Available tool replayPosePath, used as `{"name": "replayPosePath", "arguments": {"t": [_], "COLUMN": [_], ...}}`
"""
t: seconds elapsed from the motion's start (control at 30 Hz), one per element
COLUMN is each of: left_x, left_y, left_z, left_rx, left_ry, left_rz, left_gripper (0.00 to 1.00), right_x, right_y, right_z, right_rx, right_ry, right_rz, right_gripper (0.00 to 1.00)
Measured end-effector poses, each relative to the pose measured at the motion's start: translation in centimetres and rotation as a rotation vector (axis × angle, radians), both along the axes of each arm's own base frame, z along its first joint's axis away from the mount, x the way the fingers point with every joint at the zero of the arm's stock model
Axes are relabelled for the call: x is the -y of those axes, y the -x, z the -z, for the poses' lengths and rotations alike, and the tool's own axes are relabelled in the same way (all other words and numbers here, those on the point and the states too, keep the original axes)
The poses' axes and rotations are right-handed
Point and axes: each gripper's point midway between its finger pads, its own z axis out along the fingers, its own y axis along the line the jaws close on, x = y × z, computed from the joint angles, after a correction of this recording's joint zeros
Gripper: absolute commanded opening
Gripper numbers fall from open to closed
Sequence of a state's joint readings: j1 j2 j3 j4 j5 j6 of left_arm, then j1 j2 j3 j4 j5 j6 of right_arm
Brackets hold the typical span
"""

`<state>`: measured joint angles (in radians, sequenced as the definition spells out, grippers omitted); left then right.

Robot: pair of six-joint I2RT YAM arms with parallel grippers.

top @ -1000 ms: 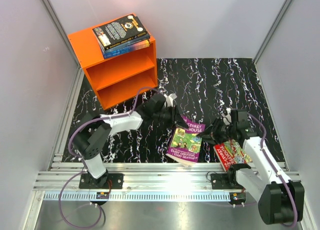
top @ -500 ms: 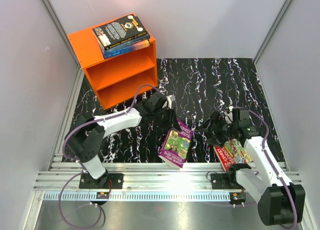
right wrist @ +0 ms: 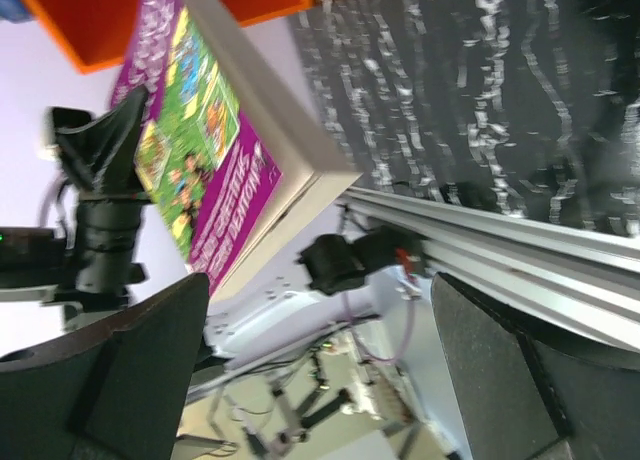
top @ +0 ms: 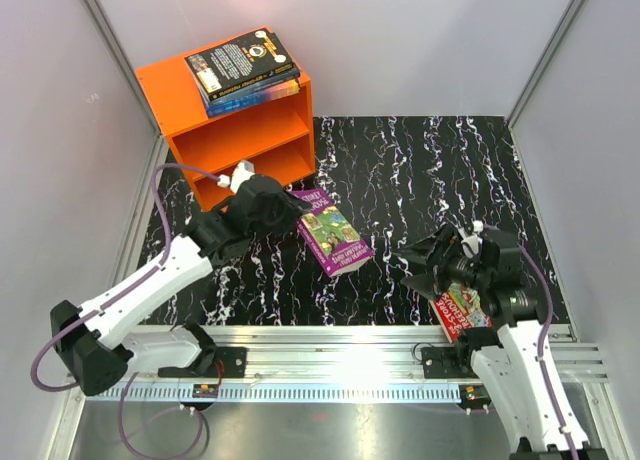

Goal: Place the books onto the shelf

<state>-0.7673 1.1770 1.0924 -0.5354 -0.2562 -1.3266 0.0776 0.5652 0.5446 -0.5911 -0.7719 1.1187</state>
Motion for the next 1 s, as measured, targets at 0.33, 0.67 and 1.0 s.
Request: {"name": "replayPosePath", "arguments": {"t": [0.33, 0.67, 1.0], "left_x": [1.8, 5.5, 6.6], "left_y": [-1.1, -3.8, -5.0], "left_z": [4.3, -0.8, -1.5], "left_rx": [-0.13, -0.04, -0.024], "left_ry": [-0.091, -0.037, -0.052], "left_rz": [-0.142, -0.149, -0.148], "left_gripper": [0.0, 0.0, 0.0], "right_x": [-1.0, -4.5, -4.5], "right_y": [-2.8, -2.2, -2.1], "right_z": [-2.6, -3.2, -3.5], "right_rx": [-0.094, -0.216, -0.233], "right_ry": [-0.188, -0.162, -0.166], "right_rz": [0.067, -0.081, -0.066], "right_gripper": [1.0, 1.0, 1.0]}}
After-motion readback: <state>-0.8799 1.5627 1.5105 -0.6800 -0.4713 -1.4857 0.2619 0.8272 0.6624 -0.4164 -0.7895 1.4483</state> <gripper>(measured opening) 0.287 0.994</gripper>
